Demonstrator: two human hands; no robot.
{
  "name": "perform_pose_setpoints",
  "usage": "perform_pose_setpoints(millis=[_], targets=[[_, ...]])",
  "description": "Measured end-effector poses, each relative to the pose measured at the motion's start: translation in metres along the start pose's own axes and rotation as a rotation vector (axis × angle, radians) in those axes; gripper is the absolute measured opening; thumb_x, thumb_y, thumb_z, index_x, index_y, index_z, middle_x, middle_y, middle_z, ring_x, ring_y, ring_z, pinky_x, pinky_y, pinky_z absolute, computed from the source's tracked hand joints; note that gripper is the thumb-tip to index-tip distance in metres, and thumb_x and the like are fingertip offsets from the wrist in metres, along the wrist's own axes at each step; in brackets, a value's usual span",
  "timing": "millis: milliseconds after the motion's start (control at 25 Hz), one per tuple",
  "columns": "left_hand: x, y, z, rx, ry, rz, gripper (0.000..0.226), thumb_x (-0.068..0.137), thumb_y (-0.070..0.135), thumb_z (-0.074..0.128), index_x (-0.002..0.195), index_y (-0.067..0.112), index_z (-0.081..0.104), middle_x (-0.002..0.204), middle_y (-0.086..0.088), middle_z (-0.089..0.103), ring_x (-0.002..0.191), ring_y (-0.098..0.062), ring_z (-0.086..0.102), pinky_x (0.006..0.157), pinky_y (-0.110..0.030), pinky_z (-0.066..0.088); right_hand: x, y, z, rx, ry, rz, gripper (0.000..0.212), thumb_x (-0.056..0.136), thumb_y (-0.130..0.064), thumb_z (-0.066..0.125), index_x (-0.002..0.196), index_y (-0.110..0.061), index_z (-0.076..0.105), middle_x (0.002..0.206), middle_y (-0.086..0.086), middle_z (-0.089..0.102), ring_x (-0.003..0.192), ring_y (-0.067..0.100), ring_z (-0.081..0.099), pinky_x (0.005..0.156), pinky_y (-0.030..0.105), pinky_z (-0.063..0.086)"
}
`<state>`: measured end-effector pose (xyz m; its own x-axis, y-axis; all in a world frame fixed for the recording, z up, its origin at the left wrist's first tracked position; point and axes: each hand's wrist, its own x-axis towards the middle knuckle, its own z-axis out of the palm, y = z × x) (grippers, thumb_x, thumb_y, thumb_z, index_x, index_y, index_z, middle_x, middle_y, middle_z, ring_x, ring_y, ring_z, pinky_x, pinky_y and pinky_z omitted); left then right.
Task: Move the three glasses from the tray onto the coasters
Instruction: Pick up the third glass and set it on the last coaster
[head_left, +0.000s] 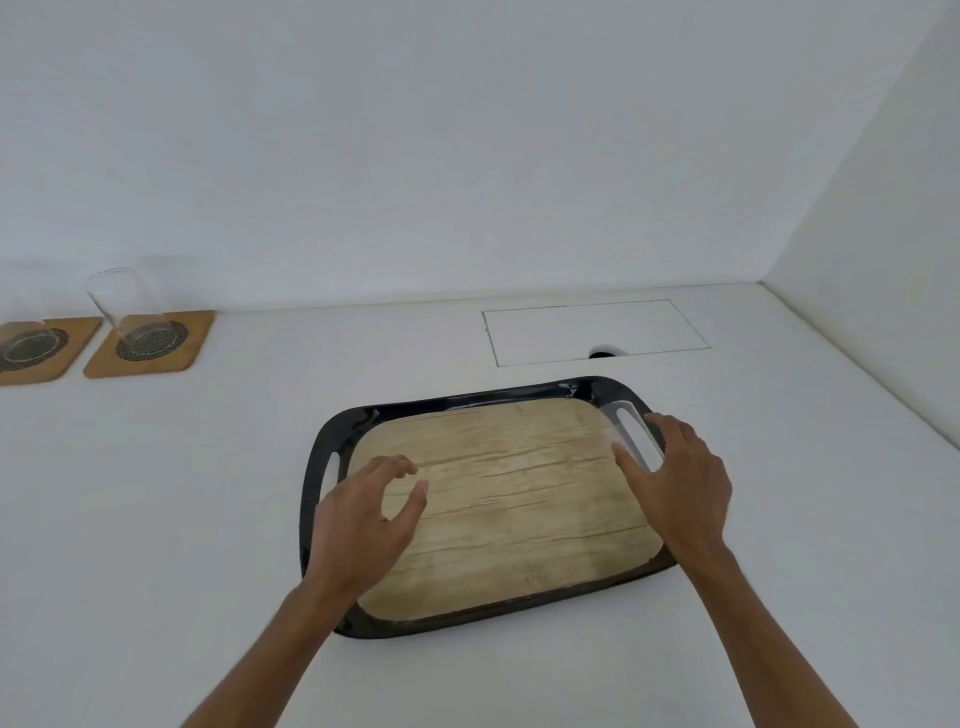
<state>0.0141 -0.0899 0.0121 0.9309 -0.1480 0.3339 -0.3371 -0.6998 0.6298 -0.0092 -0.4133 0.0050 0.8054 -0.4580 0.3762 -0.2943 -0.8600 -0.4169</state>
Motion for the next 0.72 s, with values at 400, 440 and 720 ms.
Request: perform_pose_setpoints(millis=[400,440,720], targets=[[0.005,0.044,0.047,0.007,-0.051,0.071,0.025,0.088,0.042,0.059,0.101,0.023,0.069,0.108,0.015,0.07,0.066,-0.011,0.066,0.062,-0.031,0.056,-0.007,0.02,0.019,-0.151,-0.097,0.034,0.077,0.073,-0.049,0.079,0.135,-0.01,0.056,0.113,0.012,0.074,0.095,0.034,0.07,0.083,0.044,0.052],[0.004,0.045,0.051,0.01,-0.063,0.073,0.023,0.089,0.041,0.061,0.102,0.023,0.069,0.109,0.014,0.07,0.066,-0.009,0.065,0.062,-0.029,0.055,-0.008,0.019,0.02,-0.142,-0.086,0.041,0.075,0.073,-0.046,0.079,0.134,-0.01,0.056,0.111,0.012,0.074,0.094,0.034,0.07,0.083,0.044,0.051],[-0.001,0.062,0.076,0.054,-0.153,0.147,0.029,0.089,0.04,0.061,0.111,0.021,0.066,0.115,0.009,0.07,0.072,-0.005,0.062,0.071,-0.022,0.05,-0.008,0.013,0.0,0.13,-0.055,0.084,0.068,0.069,-0.048,0.081,0.125,-0.021,0.054,0.107,0.004,0.073,0.096,0.029,0.067,0.081,0.042,0.052]])
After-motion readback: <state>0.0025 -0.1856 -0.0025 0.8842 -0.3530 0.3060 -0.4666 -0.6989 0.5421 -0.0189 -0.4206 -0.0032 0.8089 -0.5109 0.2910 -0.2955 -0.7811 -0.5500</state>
